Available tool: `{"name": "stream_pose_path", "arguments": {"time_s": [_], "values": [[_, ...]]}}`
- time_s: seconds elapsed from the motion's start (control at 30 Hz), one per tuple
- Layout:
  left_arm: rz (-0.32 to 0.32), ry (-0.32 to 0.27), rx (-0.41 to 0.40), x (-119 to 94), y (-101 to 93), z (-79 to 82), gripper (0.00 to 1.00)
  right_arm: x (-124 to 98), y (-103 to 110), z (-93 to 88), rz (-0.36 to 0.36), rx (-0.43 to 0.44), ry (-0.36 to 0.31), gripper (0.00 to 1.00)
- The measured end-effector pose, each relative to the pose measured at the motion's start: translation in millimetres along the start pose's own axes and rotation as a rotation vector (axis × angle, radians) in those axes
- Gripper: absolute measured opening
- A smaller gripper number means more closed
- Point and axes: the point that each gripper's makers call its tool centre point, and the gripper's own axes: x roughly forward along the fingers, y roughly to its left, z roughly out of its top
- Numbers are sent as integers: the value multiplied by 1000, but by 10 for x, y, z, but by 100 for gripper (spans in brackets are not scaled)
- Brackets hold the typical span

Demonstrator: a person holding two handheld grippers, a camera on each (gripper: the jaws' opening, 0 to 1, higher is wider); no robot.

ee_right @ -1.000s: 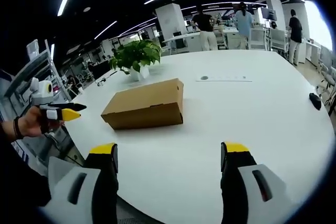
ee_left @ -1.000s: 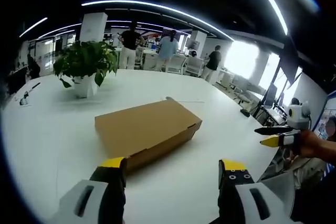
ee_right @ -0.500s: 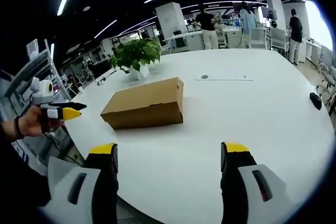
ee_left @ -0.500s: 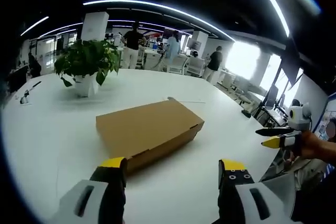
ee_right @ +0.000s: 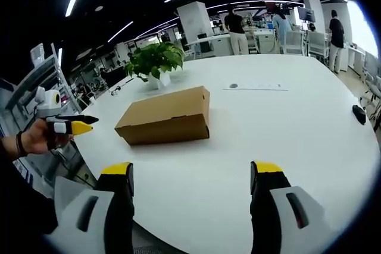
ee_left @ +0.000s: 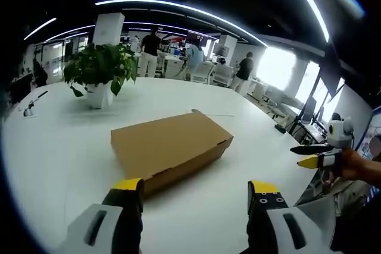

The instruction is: Operate the shoe box by opening the lid, removing the specified soft item, and placing it in the target area until the item is outside and the box remains undamaged.

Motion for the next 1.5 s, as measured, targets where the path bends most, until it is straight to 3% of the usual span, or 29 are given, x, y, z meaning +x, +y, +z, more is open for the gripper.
{"name": "stream_pose_path", "arguments": {"time_s": [0.37,0.53,0.77,0.93,1.33,1.5], "values": [[7,1,-6,4,55,4,72,82,30,30,15,-16,7,75],[3,13,13,20,81,0,72,183,44,131,36,-30,1,75],[20,-2,-14,74,285,80,71,349,115,248,72,-53,2,75],[38,-19,-56,118,470,99,70,568,168,298,112,-86,27,74],[51,-2,-58,330,720,68,70,1086,152,457,161,-117,61,73],[47,23,-52,444,787,-12,70,1302,108,388,165,-124,111,72]]}}
